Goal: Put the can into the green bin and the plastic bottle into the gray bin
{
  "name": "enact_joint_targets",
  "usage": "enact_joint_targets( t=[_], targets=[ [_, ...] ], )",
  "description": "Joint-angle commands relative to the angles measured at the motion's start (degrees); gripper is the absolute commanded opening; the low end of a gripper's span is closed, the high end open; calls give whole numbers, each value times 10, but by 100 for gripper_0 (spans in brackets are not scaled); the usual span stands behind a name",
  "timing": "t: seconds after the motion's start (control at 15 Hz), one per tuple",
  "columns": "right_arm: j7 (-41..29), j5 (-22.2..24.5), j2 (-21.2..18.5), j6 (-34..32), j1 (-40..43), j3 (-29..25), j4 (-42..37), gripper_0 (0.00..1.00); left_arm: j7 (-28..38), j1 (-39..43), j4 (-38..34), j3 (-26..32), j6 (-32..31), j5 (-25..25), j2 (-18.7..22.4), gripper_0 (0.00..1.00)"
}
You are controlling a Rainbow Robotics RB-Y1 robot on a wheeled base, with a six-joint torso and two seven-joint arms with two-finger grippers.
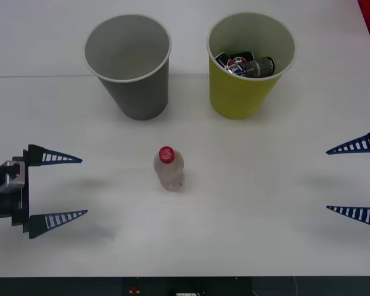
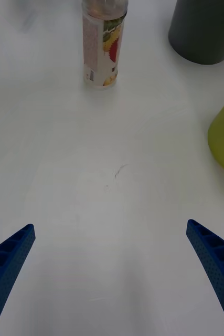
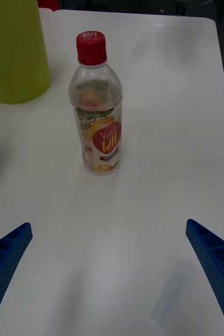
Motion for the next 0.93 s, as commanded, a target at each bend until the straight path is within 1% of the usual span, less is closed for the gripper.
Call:
enact_joint_targets(
  t=[0.07, 0.2, 0.4, 0.6, 0.73, 0.93],
  targets=[
    [0, 0, 0, 0, 0, 0, 0, 100, -53, -37, 51, -41, 3, 31, -18, 100],
    [0, 0, 0, 0, 0, 0, 0, 100, -90, -60, 87, -65, 3, 48, -35, 100],
    [0, 0, 0, 0, 0, 0, 0, 100, -147, -101, 145, -115, 3, 90, -52, 100],
    [0, 0, 0, 0, 0, 0, 0, 100, -202, -153, 218, -173, -4, 138, -77, 100],
    [0, 0, 0, 0, 0, 0, 0, 100, -206, -178, 254, -193, -14, 151, -95, 100],
    [0, 0, 0, 0, 0, 0, 0, 100, -210, -218, 298, -216, -20, 153, -142, 100]
  ],
)
